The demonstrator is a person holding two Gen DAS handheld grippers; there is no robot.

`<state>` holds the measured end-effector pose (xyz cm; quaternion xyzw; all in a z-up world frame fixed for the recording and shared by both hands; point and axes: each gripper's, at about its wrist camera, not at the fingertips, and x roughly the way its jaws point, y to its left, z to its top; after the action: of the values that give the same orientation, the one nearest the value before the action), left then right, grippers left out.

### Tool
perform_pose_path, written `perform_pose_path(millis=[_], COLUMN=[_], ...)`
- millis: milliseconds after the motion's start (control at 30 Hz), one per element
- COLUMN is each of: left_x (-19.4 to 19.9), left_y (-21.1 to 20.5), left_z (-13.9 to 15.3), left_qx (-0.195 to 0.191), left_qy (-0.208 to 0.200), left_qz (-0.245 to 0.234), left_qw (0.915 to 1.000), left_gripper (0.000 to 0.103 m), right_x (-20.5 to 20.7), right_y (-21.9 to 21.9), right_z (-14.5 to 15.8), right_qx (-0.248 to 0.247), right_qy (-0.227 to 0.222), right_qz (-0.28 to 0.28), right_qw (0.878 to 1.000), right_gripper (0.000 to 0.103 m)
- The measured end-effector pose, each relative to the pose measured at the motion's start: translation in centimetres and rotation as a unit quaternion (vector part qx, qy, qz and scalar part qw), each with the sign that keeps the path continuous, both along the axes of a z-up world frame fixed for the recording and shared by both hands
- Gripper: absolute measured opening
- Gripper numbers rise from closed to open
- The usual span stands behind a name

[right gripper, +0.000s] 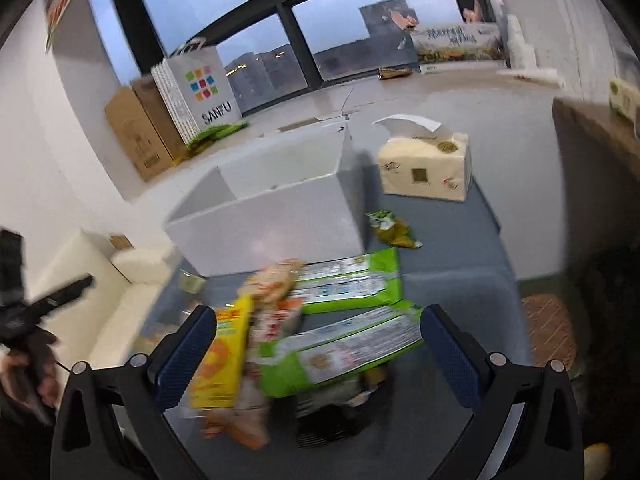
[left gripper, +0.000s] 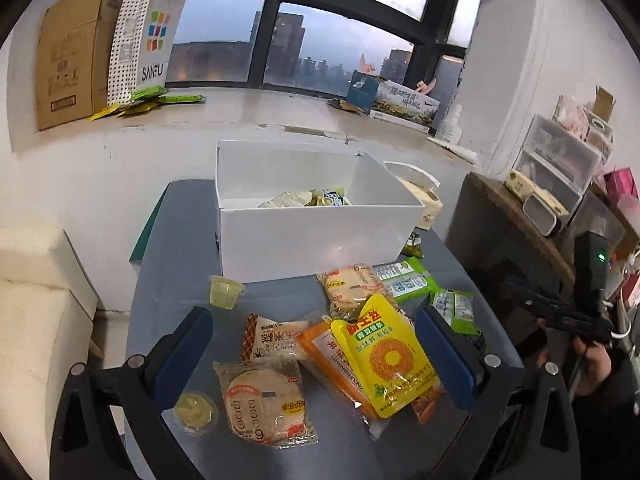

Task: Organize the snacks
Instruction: 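Grasp the small green pea snack packet with the right gripper, then grasp the yellow jelly cup with the left gripper while the right carries the green packet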

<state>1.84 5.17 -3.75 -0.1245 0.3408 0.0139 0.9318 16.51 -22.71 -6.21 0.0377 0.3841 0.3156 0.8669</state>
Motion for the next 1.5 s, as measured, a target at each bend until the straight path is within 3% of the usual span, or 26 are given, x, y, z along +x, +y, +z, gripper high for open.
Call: perform_pose_path(millis=[200,300,400,667,833,900,967,1000,1100,1300,1500], left_x=[0.3,0.4,0.5,1.0,1.1,1.0,1.1,1.2,1.2,1.8,2.3], left_y=[-0.6,-0.8,-0.8,-0.5,-0.7,-0.8,-0.8,-0.8,-1.0,-1.1,-1.5], left_z=[-0.1,-0.2,-0.2,-0.4,-0.6,-0.6,-0.6,-0.7,-0.7,-0.8,-0.9], left_qx=[0.003,0.008,0.012,0.017,0.015,0.013,0.014,0.014,0.013,0.012,0.016], left_qy=[-0.001,-0.001,0.001,0.006,0.01,0.009,0.011,0.012,0.012,0.02,0.024], left_qz=[-0.015,-0.017,-0.015,-0.005,-0.008,-0.011,-0.009,-0.008,-0.01,-0.008,-0.012], left_qw=[0.9999,0.9998,0.9998,0.9998,0.9998,0.9998,0.9998,0.9998,0.9998,0.9997,0.9995], left_gripper=[0.103,0.103,0.103,0.103,0.103,0.103,0.103,0.103,0.103,0.103,0.103], right_x=[4.3,7.2,10.4,15.8,17.8,17.9,17.8,17.6,17.5,15.6,11.2], right_y=[1.8,3.1,4.2,6.2,7.5,7.7,8.0,8.0,7.3,5.4,0.9], right_z=[-1.7,-2.9,-4.1,-6.7,-8.7,-9.4,-10.1,-9.9,-9.6,-7.7,-3.8], right_qx=[-0.071,-0.131,-0.161,-0.177,-0.178,-0.176,-0.18,-0.199,-0.183,-0.179,-0.107], right_qy=[-0.01,-0.029,-0.026,-0.012,0.019,0.027,0.042,0.023,0.037,0.016,-0.006], right_qz=[0.043,0.04,0.043,0.077,0.087,0.097,0.112,0.099,0.096,0.084,0.048], right_qw=[0.997,0.99,0.986,0.981,0.98,0.979,0.976,0.975,0.978,0.98,0.993], right_gripper=[0.103,0.103,0.103,0.103,0.102,0.091,0.05,0.038,0.037,0.036,0.035])
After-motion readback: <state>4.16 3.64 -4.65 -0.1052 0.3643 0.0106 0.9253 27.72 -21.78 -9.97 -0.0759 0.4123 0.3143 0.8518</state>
